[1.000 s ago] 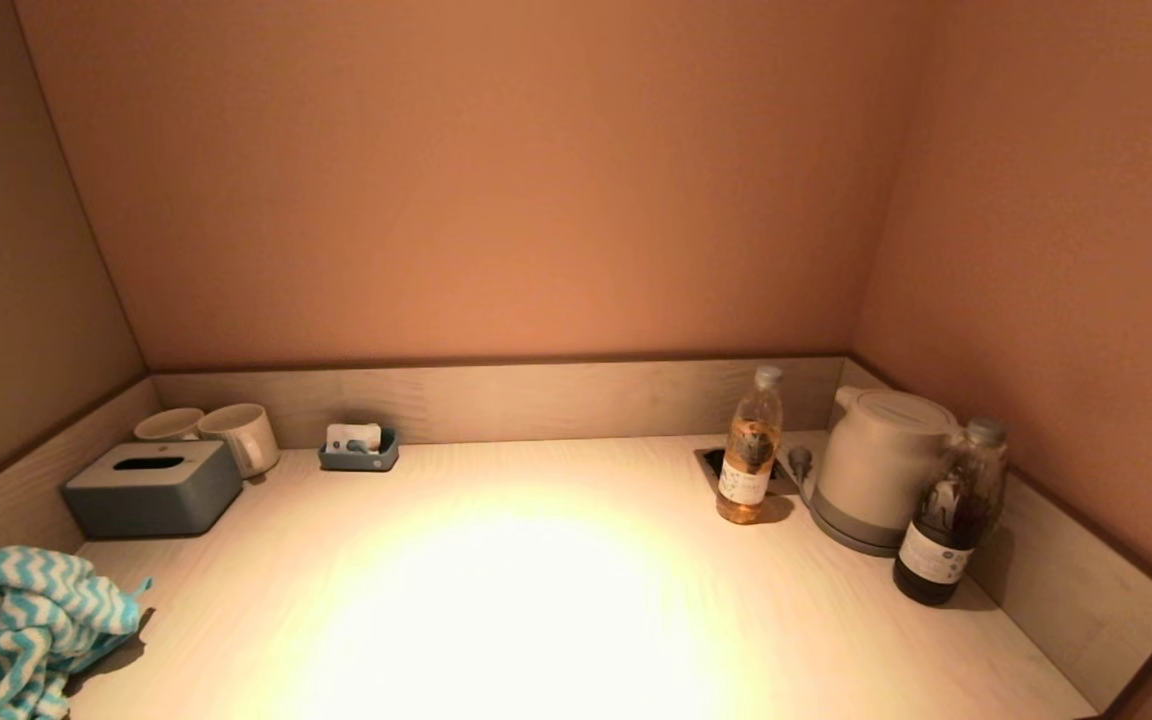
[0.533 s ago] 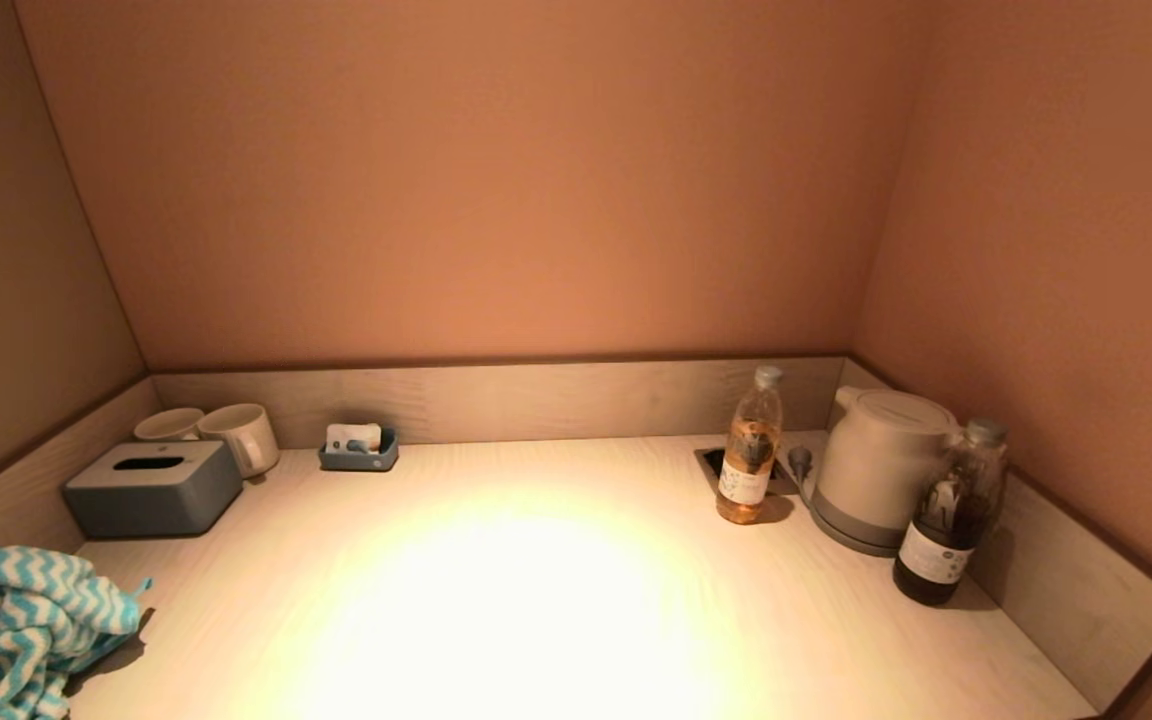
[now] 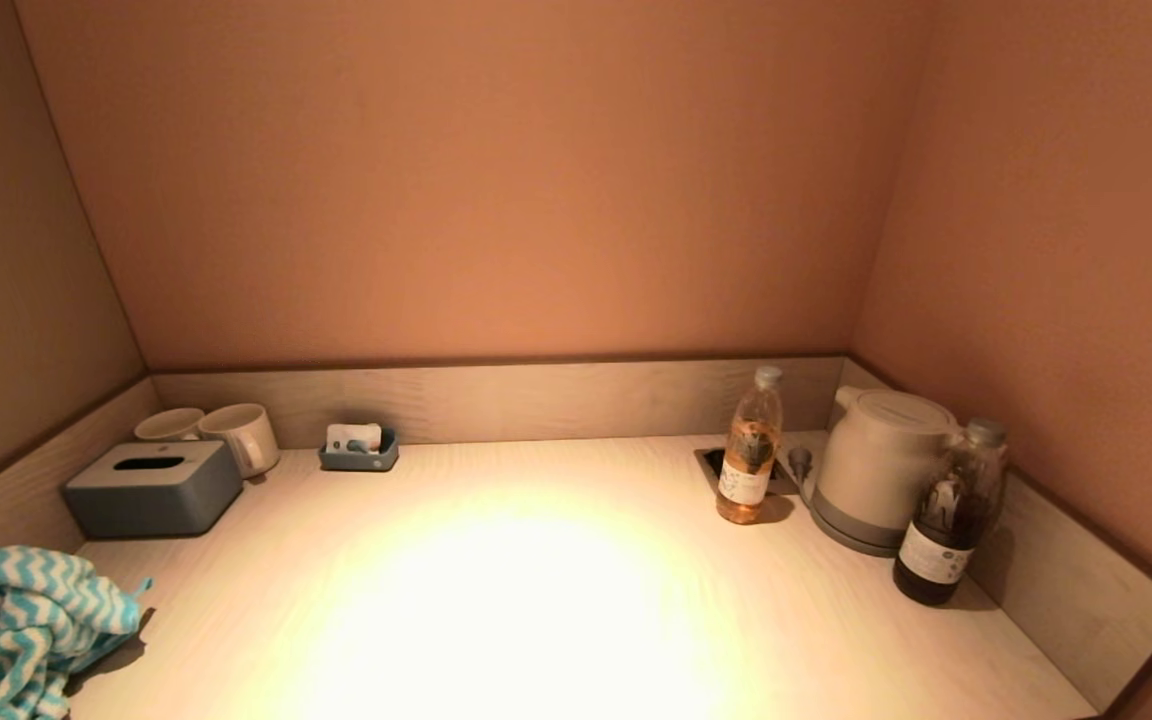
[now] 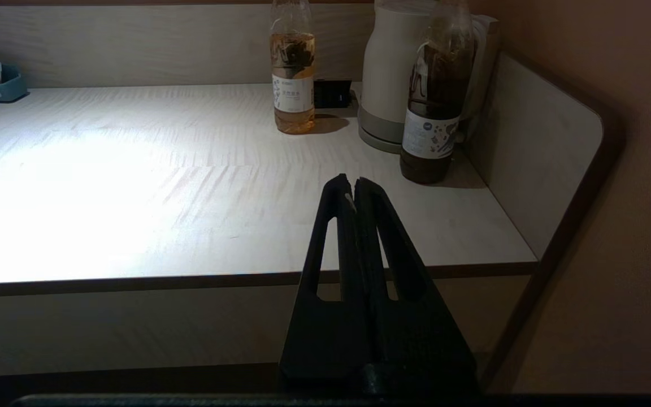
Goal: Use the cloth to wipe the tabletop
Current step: Pick up the tablecloth
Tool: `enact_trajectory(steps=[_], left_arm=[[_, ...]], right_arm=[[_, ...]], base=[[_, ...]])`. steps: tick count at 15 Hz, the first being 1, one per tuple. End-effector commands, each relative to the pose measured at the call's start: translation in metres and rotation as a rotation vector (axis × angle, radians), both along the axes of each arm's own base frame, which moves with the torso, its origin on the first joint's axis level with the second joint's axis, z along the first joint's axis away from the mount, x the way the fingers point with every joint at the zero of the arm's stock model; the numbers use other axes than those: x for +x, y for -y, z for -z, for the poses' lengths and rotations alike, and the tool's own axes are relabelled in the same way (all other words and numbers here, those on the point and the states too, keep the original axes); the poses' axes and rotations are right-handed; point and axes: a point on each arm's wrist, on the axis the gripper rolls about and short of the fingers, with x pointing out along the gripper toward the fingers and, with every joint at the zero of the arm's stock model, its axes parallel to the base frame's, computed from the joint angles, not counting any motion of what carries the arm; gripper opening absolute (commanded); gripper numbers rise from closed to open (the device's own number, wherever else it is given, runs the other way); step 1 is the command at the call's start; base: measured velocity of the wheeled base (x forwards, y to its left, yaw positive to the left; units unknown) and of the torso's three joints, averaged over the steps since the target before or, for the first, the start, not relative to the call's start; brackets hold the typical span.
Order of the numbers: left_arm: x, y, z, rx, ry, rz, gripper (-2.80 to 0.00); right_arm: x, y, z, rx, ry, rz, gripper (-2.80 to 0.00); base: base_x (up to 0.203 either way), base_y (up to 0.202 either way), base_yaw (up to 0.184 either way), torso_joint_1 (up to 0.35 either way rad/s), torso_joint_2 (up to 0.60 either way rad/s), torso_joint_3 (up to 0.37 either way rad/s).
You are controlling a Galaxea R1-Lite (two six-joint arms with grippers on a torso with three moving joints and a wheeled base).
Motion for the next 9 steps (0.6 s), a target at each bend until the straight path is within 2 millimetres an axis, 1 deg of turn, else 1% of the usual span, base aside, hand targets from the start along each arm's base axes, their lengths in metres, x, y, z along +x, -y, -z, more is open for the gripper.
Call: enact_trajectory(steps=[1, 3, 6, 8, 9], left_arm=[[0.010, 0.000, -0.026, -0.001, -0.060, -0.008, -2.80], [0.034, -0.002, -0.044, -0.007, -0.188, -0.079, -2.80], [0.093, -0.006, -0.058, -0.049, -0.448, -0.233, -2.80], [0.123, -0.008, -0.064, -0.092, -0.528, -0.316, -2.80], [0.144, -0.010, -0.066, -0.119, -0.577, -0.359, -2.80]], right_arm=[[0.000, 0.000, 0.000, 0.000, 0.000, -0.001, -2.80], [0.000, 0.000, 0.000, 0.000, 0.000, -0.001, -2.80], [0.000, 0.000, 0.000, 0.000, 0.000, -0.001, -2.80], [0.000, 0.000, 0.000, 0.000, -0.001, -0.001, -2.80], [0.000, 0.000, 0.000, 0.000, -0.001, -0.001, -2.80]], base=[[0.000, 0.000, 0.000, 0.000, 0.00, 0.000], [0.000, 0.000, 0.000, 0.000, 0.00, 0.000], [0.000, 0.000, 0.000, 0.000, 0.00, 0.000], [0.000, 0.000, 0.000, 0.000, 0.00, 0.000], [0.000, 0.000, 0.000, 0.000, 0.00, 0.000]])
